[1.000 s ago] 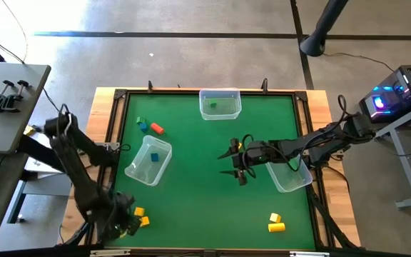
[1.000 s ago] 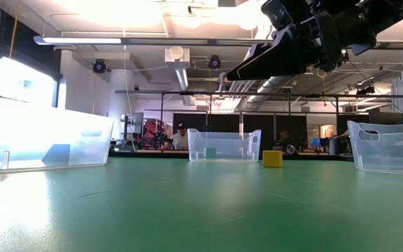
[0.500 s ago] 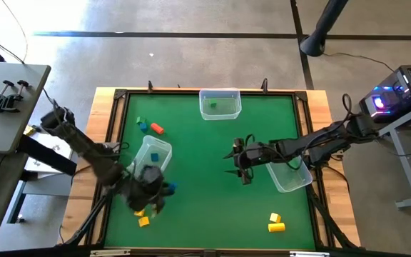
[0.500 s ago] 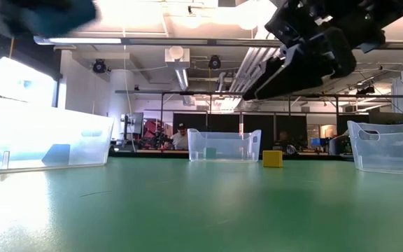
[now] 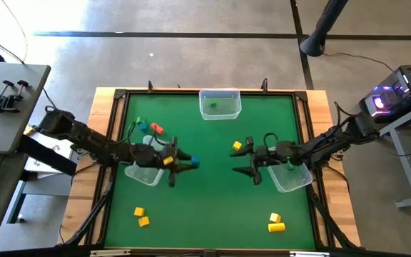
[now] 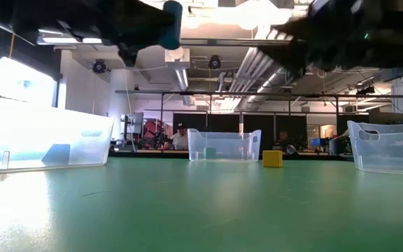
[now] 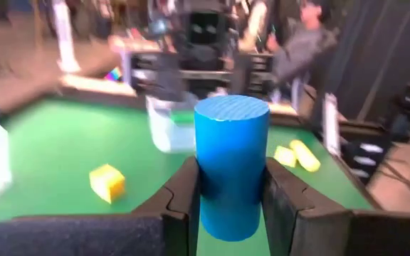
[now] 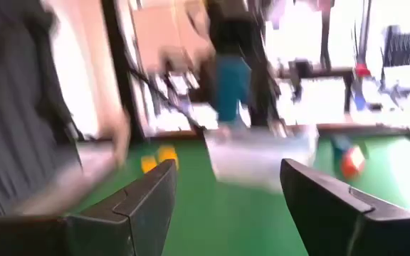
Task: Sort blocks by size
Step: Put the blue cylindrical block into the bottom right transparent bin
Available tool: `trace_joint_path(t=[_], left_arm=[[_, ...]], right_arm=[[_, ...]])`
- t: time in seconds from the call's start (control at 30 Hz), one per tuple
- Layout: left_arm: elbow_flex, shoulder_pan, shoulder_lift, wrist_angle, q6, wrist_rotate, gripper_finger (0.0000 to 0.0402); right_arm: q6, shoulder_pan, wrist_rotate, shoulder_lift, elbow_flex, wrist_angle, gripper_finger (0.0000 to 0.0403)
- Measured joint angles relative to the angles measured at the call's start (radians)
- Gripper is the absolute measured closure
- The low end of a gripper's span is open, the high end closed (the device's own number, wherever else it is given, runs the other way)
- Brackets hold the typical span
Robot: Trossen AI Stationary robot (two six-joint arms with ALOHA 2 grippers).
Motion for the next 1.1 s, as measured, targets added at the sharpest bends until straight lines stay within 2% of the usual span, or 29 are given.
trace_joint_path(t=[0.07,0.17,0.47,0.67,0.83,1.1], left_arm=[[0.000,0.021,0.000,0.044,0.047,0.016,0.0322],[0.000,0.037,0.000,0.075,0.078,0.063,0.0322],[0.000,0.004,0.012,0.041,0.134,0.071,0.0321],[0.021,-0.040,0.077,0.050,0.193,0.066,0.0321],[0.058,-0.066,0.157,0.047,0.219,0.016,0.0321],[0.106,-0.088,0.245,0.048,0.219,-0.016,0.0320]], right_arm=[[0.004,0.007,0.000,0.000,0.003,0.060,0.0155],[-0.017,0.016,0.001,0.000,0.071,0.016,0.0155],[-0.014,0.019,0.116,0.018,0.380,-0.502,0.0155],[-0.068,0.027,0.059,0.132,0.505,-0.532,0.0155],[-0.085,0.027,0.029,0.233,0.594,-0.534,0.0155],[-0.090,0.027,-0.097,0.291,0.674,-0.675,0.0155]])
